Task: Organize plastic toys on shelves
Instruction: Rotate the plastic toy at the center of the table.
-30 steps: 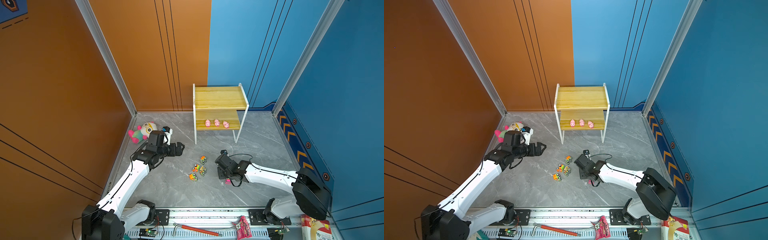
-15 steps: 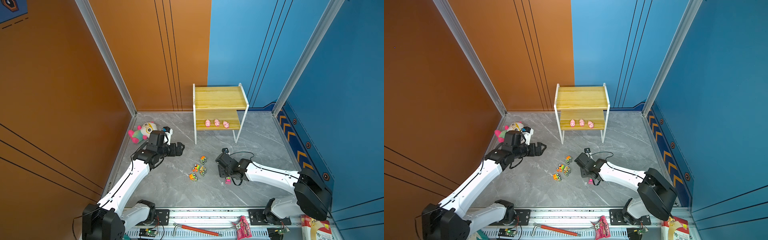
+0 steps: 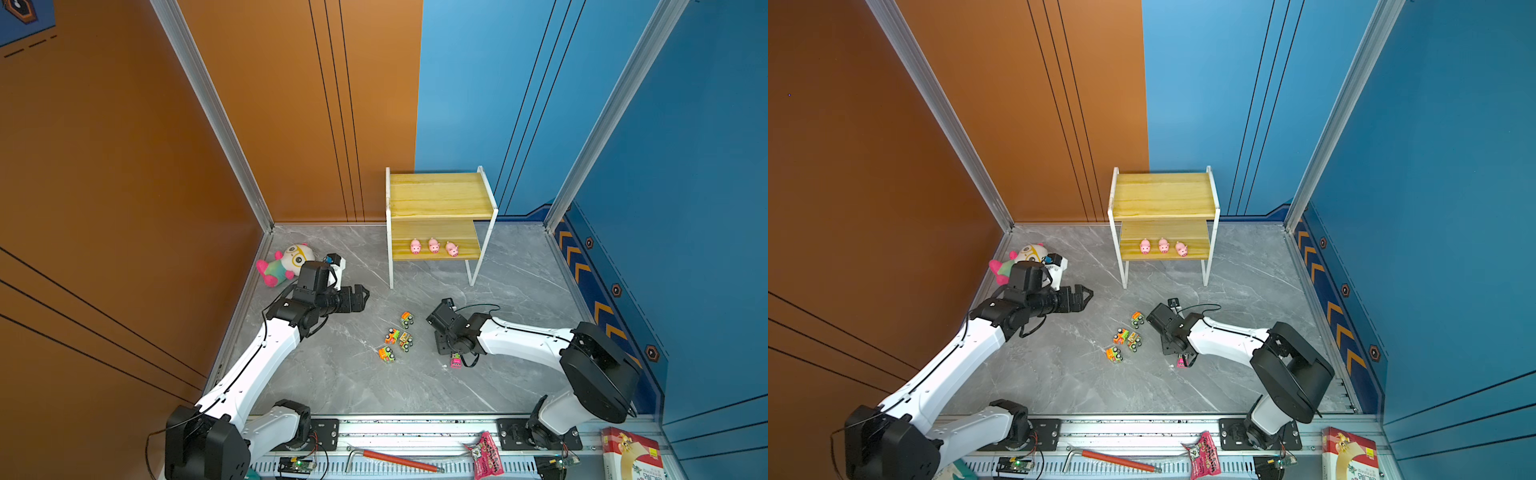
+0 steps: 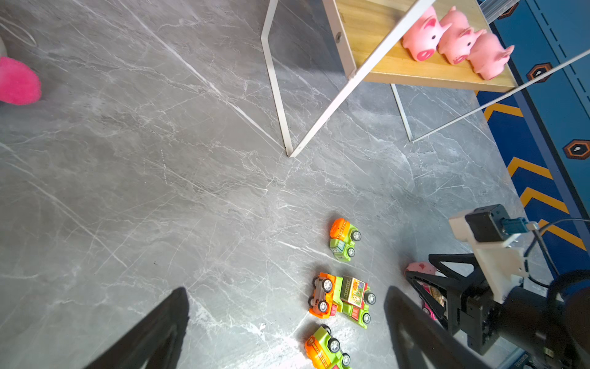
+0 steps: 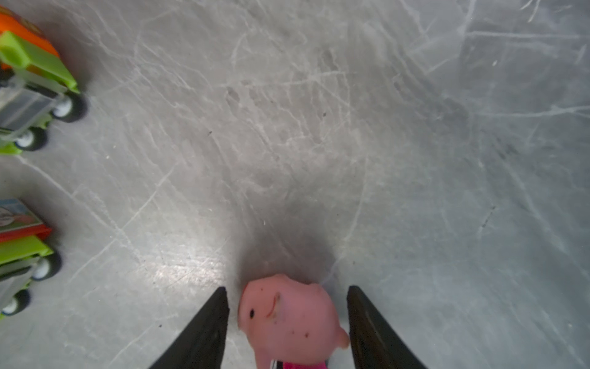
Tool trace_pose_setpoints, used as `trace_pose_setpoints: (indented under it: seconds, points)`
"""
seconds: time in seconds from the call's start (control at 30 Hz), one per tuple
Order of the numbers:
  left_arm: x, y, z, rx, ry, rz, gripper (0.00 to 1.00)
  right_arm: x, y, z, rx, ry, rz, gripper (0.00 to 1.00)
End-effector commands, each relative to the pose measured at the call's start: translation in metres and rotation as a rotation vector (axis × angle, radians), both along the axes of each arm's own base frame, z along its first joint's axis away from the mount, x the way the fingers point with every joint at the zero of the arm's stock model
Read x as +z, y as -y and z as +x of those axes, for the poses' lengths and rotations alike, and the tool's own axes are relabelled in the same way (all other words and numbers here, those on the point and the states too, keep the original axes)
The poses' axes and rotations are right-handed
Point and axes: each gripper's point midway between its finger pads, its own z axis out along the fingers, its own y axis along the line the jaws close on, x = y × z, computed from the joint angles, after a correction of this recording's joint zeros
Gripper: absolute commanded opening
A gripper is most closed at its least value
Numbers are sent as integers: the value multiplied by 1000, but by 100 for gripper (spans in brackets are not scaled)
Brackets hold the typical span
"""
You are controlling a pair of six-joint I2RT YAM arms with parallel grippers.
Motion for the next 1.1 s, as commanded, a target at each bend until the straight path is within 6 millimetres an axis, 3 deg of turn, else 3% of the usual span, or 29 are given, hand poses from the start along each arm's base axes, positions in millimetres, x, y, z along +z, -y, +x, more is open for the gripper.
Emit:
trace_pose_setpoints:
  seconds: [0.0,0.43,0.63,0.77,0.9,1.07]
  points:
    - [5,-1,1,-10,2,7,96,0,1,-1,-14,-24,4,53]
    - [4,-2,1,-7,-1,7,96,3,7,5,-8,-14,3,39]
    - [2,-1,1,-9,-5,9,96,19,34,23,-46,37,-5,40]
    - [2,-2,2,-7,-6,9,96,26,62,35,-105,59,-18,40]
    - [1,-2,2,-5,-10,12,96,23,81,43,-143,54,-30,41]
    - [0,-3,3,-3,-10,14,96,13,89,50,-154,21,-38,41]
